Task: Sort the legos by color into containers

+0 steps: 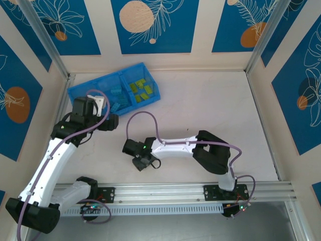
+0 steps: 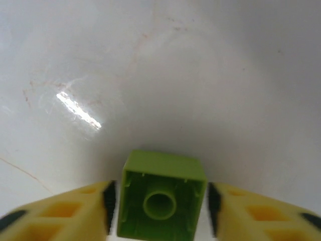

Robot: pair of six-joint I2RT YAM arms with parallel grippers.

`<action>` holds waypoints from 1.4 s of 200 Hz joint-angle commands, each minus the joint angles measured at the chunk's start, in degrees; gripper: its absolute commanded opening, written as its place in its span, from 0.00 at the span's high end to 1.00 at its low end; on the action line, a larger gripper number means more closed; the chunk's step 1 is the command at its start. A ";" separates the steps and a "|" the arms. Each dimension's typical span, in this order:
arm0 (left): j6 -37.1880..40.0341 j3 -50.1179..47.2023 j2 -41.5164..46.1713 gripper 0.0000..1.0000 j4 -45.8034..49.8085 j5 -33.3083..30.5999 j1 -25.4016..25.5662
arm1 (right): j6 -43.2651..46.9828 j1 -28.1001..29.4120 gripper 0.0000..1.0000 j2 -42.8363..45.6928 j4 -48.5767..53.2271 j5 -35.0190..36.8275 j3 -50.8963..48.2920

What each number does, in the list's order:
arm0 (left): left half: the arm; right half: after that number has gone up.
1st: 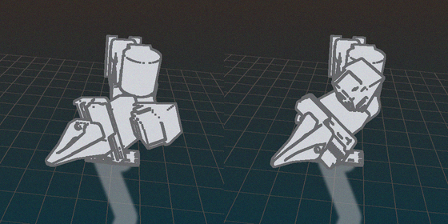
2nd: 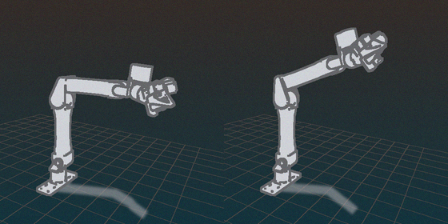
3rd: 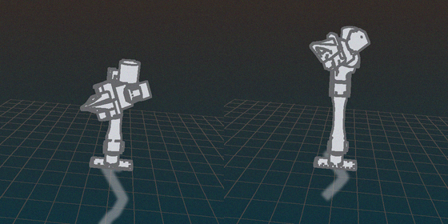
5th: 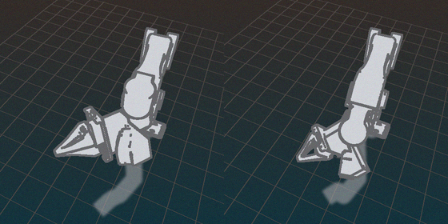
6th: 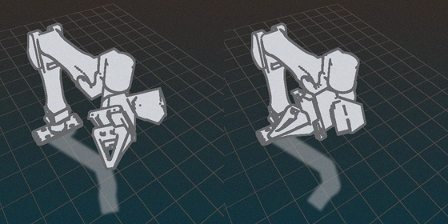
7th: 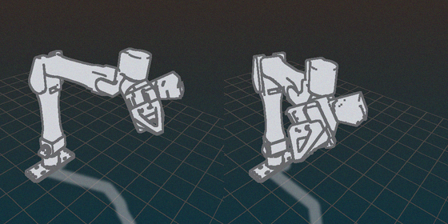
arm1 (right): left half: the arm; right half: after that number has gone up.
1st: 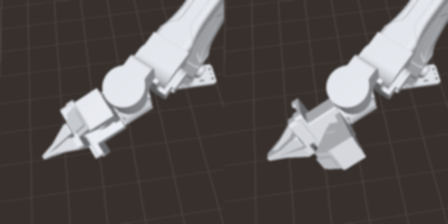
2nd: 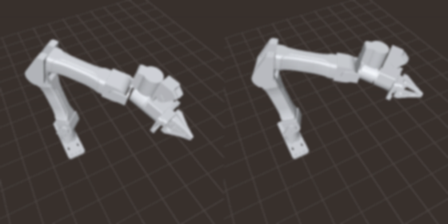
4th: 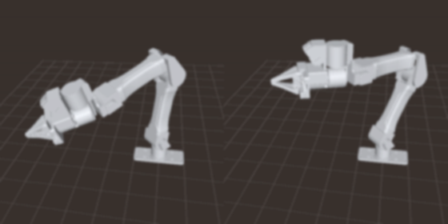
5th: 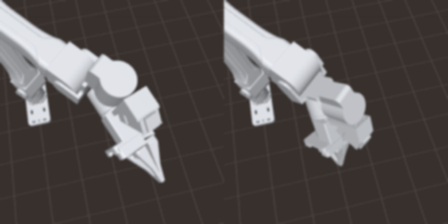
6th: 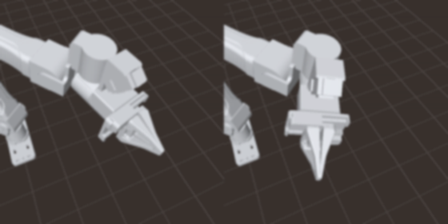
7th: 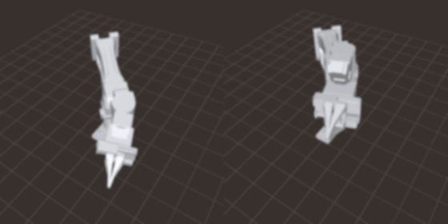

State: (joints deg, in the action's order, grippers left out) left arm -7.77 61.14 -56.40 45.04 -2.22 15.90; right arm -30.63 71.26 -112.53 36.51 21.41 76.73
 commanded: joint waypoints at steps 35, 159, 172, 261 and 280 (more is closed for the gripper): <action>4.38 -1.83 2.41 0.04 -1.28 2.06 0.18 | -3.00 -1.61 0.65 5.82 -5.71 -0.09 -4.59; 10.32 -3.47 2.44 0.00 -1.62 15.84 -0.21 | 6.92 -30.59 0.74 1.76 -19.97 -0.30 13.66; 10.32 -3.50 2.42 0.00 -1.37 16.09 -0.23 | 7.34 -31.89 0.74 -3.46 -18.89 0.29 20.40; 6.81 -3.15 3.96 0.00 -1.94 15.33 -0.26 | 9.26 -34.01 0.35 -27.73 7.18 -4.86 71.18; -1.17 -3.38 6.51 0.00 -5.62 16.84 -0.26 | 10.61 -33.49 0.34 -18.06 4.77 -4.89 60.60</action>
State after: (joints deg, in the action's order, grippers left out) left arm -0.75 57.63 -53.43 43.57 12.12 15.88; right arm -22.17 37.39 -141.75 38.76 18.00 144.20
